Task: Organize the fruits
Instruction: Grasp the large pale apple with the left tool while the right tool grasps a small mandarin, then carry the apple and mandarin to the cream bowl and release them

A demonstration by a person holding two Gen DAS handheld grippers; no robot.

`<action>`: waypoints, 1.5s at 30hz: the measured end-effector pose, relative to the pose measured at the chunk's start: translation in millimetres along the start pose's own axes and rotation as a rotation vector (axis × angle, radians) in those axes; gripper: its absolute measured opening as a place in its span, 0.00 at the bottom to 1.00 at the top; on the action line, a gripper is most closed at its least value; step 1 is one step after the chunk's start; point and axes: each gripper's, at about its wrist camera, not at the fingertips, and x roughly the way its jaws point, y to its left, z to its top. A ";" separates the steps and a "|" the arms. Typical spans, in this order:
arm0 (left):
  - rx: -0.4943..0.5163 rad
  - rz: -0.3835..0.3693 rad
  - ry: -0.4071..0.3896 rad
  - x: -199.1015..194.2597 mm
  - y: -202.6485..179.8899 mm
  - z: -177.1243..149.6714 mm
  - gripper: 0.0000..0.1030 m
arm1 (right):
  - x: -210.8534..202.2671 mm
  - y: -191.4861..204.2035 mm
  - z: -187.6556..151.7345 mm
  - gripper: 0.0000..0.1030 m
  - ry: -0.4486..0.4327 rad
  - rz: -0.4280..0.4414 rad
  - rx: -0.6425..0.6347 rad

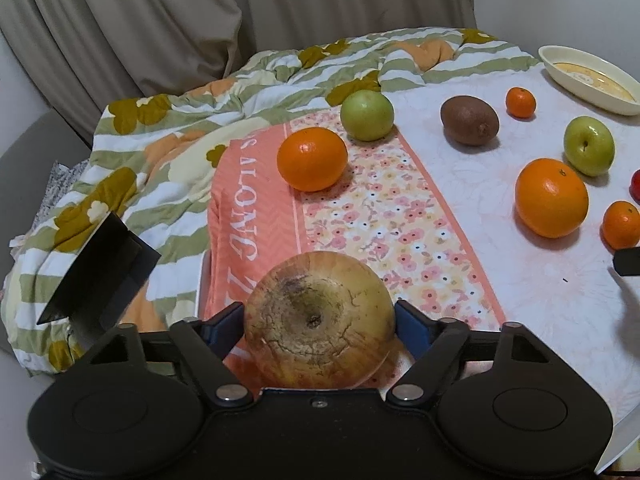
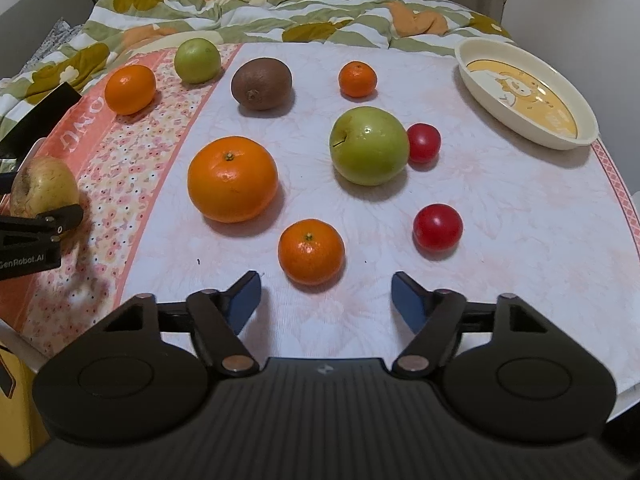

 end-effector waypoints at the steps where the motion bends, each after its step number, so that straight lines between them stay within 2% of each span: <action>1: 0.003 0.001 -0.002 0.1 -0.3 -0.4 0.77 | 1.5 0.7 0.9 0.79 0.000 0.001 -0.003; 9: -0.009 0.001 -0.011 -2.4 -0.3 -3.0 0.77 | 10.0 6.5 7.6 0.67 -0.013 0.006 -0.039; 12: -0.022 -0.008 -0.010 -2.9 2.1 -3.1 0.77 | 13.0 8.7 11.0 0.65 -0.019 0.003 -0.043; 14: -0.025 -0.010 -0.011 -3.0 2.5 -3.3 0.77 | 14.3 10.5 12.3 0.59 -0.020 0.005 -0.050; 15: -0.024 -0.010 -0.011 -3.2 2.6 -3.4 0.77 | 14.8 10.9 12.5 0.52 -0.019 0.007 -0.052; 23: -0.040 -0.028 -0.024 -9.6 2.1 -3.2 0.77 | 7.5 9.8 12.3 0.51 -0.031 0.008 -0.047; 32: -0.048 -0.045 -0.086 -43.3 -13.2 12.1 0.77 | -30.9 -10.5 14.6 0.51 -0.088 0.007 -0.018; 39: -0.058 -0.053 -0.141 -79.9 -42.2 40.5 0.77 | -64.8 -47.6 23.2 0.51 -0.130 0.032 0.001; 45: -0.102 -0.050 -0.175 -111.7 -79.0 71.6 0.77 | -92.6 -95.5 33.9 0.51 -0.162 0.041 -0.009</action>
